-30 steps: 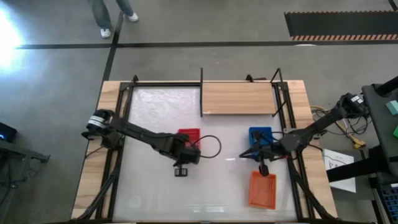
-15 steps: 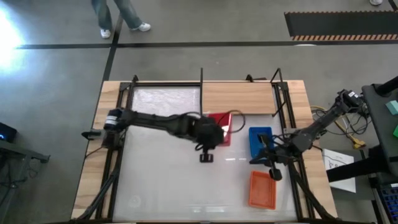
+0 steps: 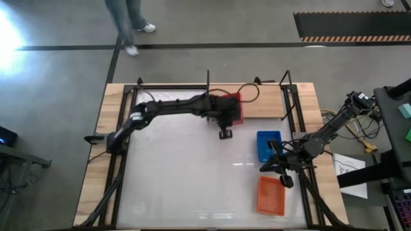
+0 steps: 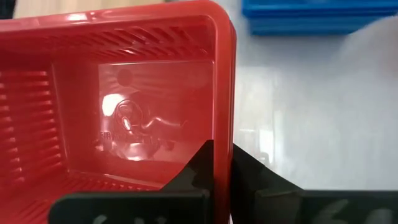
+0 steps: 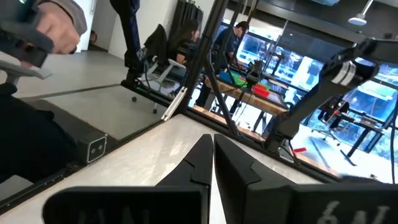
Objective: Stack baskets on shelf by color
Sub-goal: Put the stacked red baskets on the shelf
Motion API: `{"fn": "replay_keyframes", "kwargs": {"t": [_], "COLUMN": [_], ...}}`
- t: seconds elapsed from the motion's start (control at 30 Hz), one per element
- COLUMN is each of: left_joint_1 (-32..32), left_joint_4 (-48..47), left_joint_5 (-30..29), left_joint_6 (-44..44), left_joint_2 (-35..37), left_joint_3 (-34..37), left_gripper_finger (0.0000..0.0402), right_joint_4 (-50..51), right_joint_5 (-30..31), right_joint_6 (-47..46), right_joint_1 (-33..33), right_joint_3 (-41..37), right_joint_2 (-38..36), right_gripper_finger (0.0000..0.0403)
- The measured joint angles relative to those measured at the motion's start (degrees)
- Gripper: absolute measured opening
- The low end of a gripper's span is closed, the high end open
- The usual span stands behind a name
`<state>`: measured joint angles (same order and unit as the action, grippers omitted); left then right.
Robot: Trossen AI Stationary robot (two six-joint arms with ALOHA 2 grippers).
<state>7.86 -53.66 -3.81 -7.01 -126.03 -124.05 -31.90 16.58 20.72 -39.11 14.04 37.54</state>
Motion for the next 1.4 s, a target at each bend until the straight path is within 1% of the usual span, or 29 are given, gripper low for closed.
{"fn": "replay_keyframes", "kwargs": {"t": [0.17,0.53,0.9,1.07,1.4], "left_joint_1": [1.9,5.3,8.7,9.2,9.4], "left_joint_4": [-0.8,-0.9,-0.9,-1.0,-0.7], "left_joint_5": [0.0,-1.0,-1.0,-0.8,-1.7], "left_joint_6": [-0.5,-1.6,-7.0,-9.0,-8.9], "left_joint_2": [-1.3,-1.4,-1.4,-1.4,-1.4], "left_joint_3": [-1.0,1.1,2.3,2.7,6.4], "left_gripper_finger": [0.0001,0.0001,0.0001,0.0001,0.0001], "right_joint_4": [0.0,-0.1,-0.1,-0.1,-0.1], "right_joint_5": [0.0,0.0,0.0,0.0,0.0], "right_joint_6": [0.3,0.4,0.3,0.3,0.3], "right_joint_1": [0.0,0.0,0.0,0.0,0.0], "right_joint_3": [0.0,0.0,0.0,0.0,0.0], "right_joint_2": [0.0,0.0,0.0,0.0,0.0], "right_gripper_finger": [0.0009,0.0009,0.0009,0.0009,0.0009]}}
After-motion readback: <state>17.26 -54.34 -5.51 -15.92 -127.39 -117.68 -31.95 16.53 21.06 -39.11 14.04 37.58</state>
